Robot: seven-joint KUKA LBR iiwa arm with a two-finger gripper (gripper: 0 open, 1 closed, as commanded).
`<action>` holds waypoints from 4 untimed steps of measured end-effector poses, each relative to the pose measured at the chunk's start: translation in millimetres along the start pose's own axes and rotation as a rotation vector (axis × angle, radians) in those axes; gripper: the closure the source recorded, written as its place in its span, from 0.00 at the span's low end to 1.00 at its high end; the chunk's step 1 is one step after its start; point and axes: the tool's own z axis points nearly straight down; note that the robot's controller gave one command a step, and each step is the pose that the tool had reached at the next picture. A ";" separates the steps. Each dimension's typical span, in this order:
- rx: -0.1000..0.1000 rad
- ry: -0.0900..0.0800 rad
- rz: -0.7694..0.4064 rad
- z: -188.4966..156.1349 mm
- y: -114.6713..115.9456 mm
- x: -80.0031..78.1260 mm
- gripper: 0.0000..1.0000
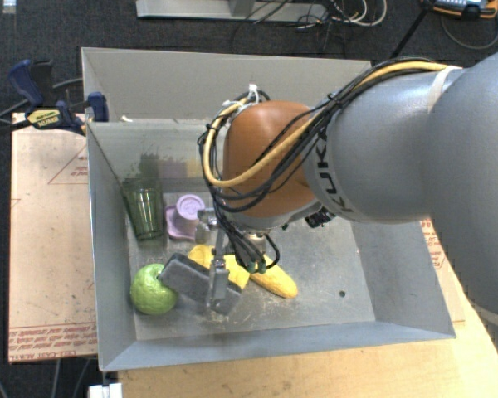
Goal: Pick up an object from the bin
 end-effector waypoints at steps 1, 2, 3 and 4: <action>-0.001 -0.007 0.003 -4.8 -0.8 -1.8 0.00; -0.005 -0.013 0.104 11.7 -8.6 -5.9 0.00; -0.005 -0.011 0.335 70.7 -37.5 -22.1 0.00; -0.013 -0.004 0.351 79.3 -41.9 -29.2 1.00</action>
Offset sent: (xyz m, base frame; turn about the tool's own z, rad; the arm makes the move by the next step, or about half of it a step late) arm 0.0094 -0.0334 -0.0646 0.3530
